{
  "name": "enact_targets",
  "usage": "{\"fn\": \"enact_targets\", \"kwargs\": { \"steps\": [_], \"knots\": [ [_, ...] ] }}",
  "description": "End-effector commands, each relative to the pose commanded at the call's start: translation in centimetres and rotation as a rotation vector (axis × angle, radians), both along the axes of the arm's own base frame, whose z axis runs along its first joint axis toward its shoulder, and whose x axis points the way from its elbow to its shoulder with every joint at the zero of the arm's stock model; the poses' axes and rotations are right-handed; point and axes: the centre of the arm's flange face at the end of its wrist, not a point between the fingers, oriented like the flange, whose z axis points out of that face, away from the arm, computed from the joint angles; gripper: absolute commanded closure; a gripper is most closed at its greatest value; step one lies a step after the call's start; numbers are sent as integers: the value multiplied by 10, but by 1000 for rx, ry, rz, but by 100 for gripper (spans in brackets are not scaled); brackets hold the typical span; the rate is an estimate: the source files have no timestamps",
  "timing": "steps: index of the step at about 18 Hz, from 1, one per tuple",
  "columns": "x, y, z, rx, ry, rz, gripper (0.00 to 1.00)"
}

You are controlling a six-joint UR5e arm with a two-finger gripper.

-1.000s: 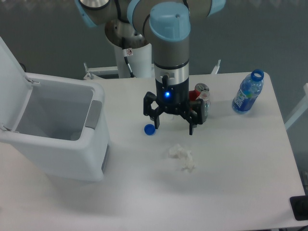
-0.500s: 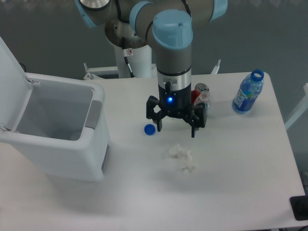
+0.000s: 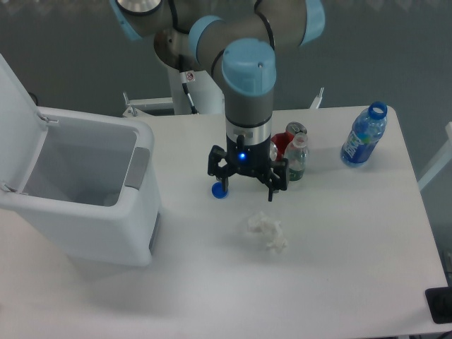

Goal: Pick up the paper ball
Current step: 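Move the open gripper over the crumpled white paper ball, then lower the gripper onto the paper ball and close the fingers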

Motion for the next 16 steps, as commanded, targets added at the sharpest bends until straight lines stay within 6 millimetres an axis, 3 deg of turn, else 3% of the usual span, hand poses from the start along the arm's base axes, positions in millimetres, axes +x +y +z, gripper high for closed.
{"fn": "enact_targets", "kwargs": {
  "steps": [6, 9, 16],
  "knots": [
    [-24, -10, -28, -27, -39, 30, 0],
    [-19, -9, -57, -61, -82, 24, 0],
    [-26, -7, -73, -84, -85, -103, 0]
  ]
}}
